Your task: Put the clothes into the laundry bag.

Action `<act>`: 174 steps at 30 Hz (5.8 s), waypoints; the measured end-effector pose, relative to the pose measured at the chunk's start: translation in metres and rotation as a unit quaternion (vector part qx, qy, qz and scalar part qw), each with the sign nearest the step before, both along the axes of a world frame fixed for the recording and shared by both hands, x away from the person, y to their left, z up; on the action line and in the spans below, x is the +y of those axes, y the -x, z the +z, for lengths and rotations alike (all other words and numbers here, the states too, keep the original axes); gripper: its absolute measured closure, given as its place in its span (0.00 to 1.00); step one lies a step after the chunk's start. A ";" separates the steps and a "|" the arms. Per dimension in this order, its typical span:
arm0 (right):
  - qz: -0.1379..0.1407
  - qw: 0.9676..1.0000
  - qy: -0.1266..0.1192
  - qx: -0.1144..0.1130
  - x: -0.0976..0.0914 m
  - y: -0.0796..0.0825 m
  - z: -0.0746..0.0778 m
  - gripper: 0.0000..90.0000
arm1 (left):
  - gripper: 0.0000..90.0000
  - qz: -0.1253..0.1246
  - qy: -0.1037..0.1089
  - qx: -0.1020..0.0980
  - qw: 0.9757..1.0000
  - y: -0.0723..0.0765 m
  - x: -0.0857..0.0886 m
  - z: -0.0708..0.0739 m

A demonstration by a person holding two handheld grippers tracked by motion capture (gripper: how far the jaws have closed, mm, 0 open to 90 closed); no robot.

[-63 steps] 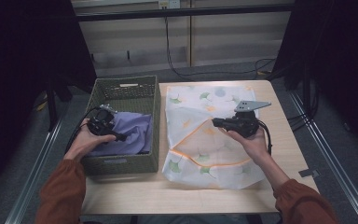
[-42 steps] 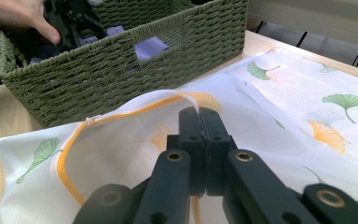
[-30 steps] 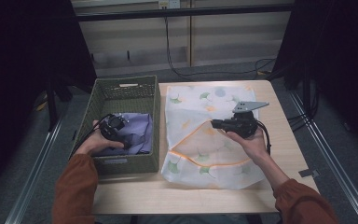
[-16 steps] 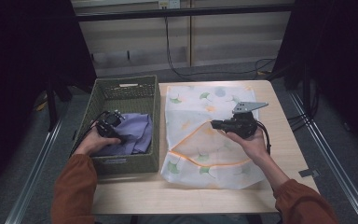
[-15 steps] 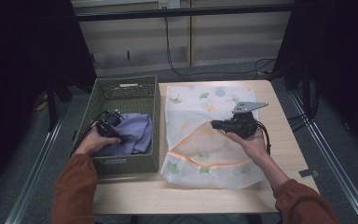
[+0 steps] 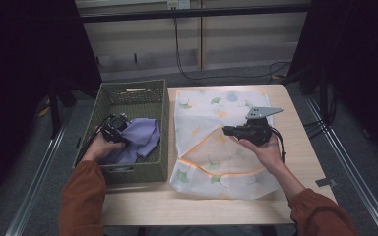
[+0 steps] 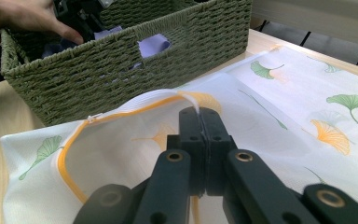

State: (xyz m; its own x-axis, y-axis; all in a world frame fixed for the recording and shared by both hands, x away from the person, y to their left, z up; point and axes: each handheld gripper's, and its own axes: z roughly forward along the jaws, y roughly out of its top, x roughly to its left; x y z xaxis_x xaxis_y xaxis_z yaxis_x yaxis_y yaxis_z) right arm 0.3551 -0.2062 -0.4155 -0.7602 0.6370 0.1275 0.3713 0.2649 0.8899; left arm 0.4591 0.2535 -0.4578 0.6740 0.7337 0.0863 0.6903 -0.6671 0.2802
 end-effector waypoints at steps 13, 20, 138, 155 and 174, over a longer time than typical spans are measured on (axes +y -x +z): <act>0.001 1.000 -0.002 0.001 0.000 -0.001 0.000 1.00 | 0.79 0.013 0.071 -0.066 0.995 0.008 0.004 0.024; 0.000 1.000 -0.003 -0.001 -0.001 -0.001 0.001 1.00 | 0.79 0.033 0.122 -0.094 0.988 0.015 0.016 0.037; 0.003 1.000 -0.020 0.007 0.001 0.000 0.001 1.00 | 0.79 -0.013 0.374 -0.374 0.848 0.123 0.026 0.177; 0.004 1.000 -0.020 0.006 0.002 0.000 0.001 1.00 | 0.79 -0.061 0.386 -0.374 0.841 0.137 0.003 0.191; 0.004 1.000 -0.024 0.006 0.001 -0.001 0.001 1.00 | 0.79 -0.093 0.405 -0.356 0.837 0.142 -0.025 0.193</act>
State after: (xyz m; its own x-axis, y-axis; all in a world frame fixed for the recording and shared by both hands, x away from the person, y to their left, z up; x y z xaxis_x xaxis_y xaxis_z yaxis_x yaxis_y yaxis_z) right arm 0.3558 -0.2054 -0.4141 -0.7631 0.6246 0.1664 0.3802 0.2256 0.8969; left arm 0.3168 0.2280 -0.2643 0.7722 0.6341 0.0401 0.0608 -0.1366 0.9888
